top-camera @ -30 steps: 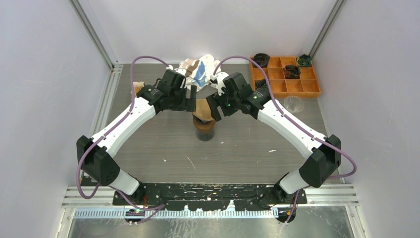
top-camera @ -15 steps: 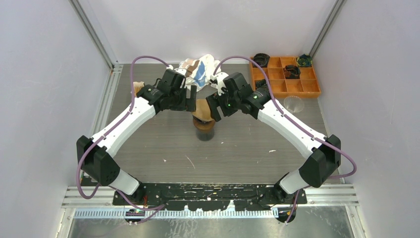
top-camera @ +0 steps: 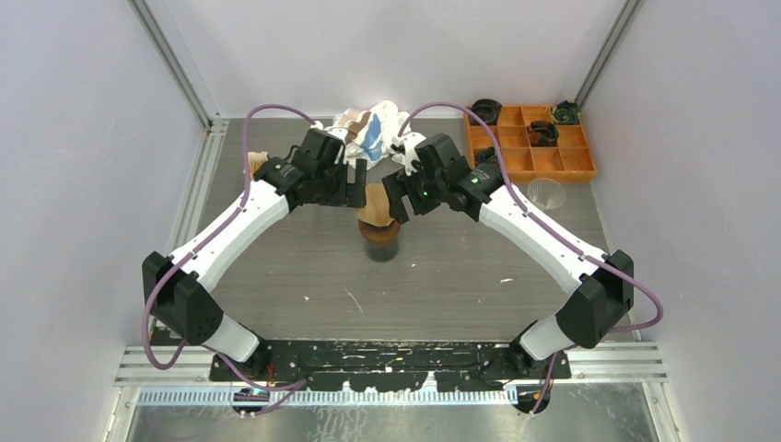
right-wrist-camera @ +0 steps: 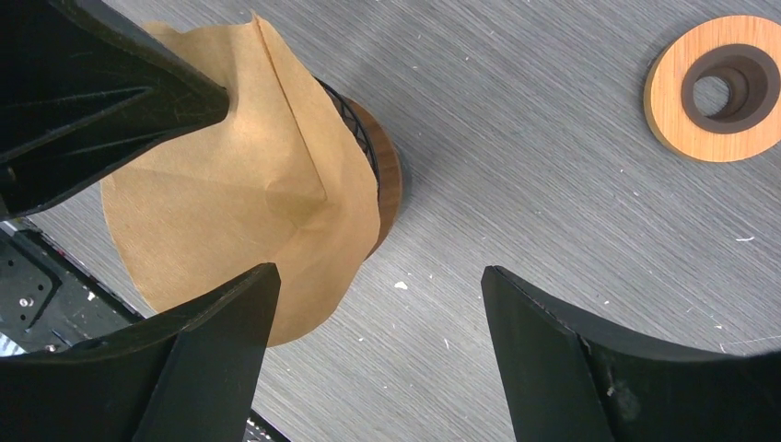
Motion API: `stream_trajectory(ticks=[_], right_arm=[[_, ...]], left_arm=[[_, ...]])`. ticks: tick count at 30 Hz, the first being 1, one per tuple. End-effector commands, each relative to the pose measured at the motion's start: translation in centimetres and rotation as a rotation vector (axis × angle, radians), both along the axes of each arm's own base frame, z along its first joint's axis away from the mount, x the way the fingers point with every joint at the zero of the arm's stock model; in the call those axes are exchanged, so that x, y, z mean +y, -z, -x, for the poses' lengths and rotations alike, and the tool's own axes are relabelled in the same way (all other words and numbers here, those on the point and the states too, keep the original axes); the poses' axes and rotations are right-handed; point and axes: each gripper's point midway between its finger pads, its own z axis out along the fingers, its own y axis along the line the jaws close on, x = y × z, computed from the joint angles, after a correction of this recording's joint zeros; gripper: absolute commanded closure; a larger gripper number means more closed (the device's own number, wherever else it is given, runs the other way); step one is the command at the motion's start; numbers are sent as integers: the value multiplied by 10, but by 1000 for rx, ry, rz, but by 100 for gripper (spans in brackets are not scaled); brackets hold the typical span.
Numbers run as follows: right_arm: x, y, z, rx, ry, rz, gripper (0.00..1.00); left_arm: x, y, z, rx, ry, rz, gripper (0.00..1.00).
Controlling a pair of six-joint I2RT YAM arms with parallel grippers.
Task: Place the coffee filter in the dripper
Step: Adjust the coffee filter in the coffee dripper.
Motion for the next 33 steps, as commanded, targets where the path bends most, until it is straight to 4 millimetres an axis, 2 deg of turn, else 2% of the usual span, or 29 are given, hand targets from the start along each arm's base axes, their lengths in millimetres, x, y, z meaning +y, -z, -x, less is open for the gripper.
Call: stream_trajectory(ticks=[1,8,22,25,33], right_arm=[[7,-31,-10,-73,18,-77,13],[9,-48,-8,-101,14,-120,11],[14,-61,-7,-116,13,-174,10],[13,-57,-9,-113,20,-165,10],[21,-43,-1,-39,-25,-158,11]], left_arm=[[-6,-36,-6,-94,15,70,5],[-7,-46,-3,-113,20,96,3],[-7,-60,4,-142,26,139,2],[-7,-59,5,-138,25,141,2],[0,-41,2,-100,1,80,2]])
